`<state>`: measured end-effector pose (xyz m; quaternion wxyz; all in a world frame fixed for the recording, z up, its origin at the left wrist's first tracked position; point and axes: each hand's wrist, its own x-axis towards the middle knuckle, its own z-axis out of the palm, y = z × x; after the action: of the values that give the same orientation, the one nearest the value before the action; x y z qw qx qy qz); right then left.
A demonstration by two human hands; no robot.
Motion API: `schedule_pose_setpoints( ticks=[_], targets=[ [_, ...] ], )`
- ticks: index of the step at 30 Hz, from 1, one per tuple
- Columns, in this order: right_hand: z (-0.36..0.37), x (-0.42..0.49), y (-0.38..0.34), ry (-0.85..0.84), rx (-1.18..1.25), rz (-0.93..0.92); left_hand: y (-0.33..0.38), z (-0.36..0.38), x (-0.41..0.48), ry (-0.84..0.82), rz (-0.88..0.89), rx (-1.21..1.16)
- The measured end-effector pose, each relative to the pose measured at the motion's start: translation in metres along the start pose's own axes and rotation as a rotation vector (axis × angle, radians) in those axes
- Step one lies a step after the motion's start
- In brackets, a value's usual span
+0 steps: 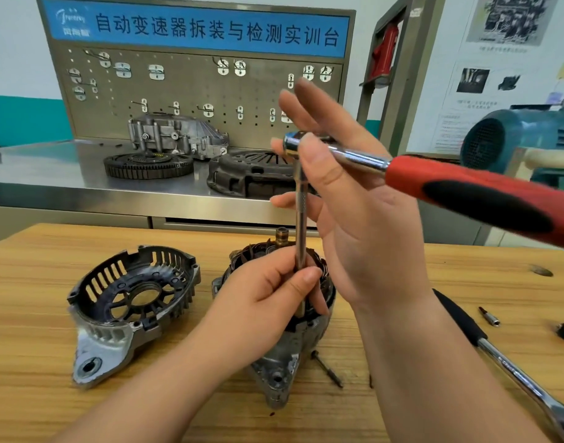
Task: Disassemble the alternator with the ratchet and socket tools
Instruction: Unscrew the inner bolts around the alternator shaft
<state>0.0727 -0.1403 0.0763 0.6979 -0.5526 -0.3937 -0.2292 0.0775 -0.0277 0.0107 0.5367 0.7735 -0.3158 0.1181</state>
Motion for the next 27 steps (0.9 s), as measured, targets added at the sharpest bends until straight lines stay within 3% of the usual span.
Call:
schedule_pose_setpoints(
  ticks=[10,12,15,19,27],
  targets=[
    [-0.0013,0.0022,-0.0015,0.044,0.405,0.434,0.0003,-0.0042,-0.0001,-0.066,-0.002,-0.032],
    [0.0010,0.0012,0.0009,0.070,0.345,0.388,-0.0018,-0.0030,0.0002,-0.038,-0.002,-0.001],
    [0.0032,-0.0007,0.0014,0.118,0.120,0.177,-0.0036,-0.0007,-0.0007,0.004,0.000,0.032],
    [0.0037,-0.0031,-0.0003,0.072,-0.032,-0.011,-0.0058,0.0014,0.0002,0.017,-0.010,0.048],
    [0.0012,0.0030,-0.0052,0.063,0.416,0.325,-0.0048,-0.0029,-0.0019,-0.048,0.018,-0.078]
  ],
)
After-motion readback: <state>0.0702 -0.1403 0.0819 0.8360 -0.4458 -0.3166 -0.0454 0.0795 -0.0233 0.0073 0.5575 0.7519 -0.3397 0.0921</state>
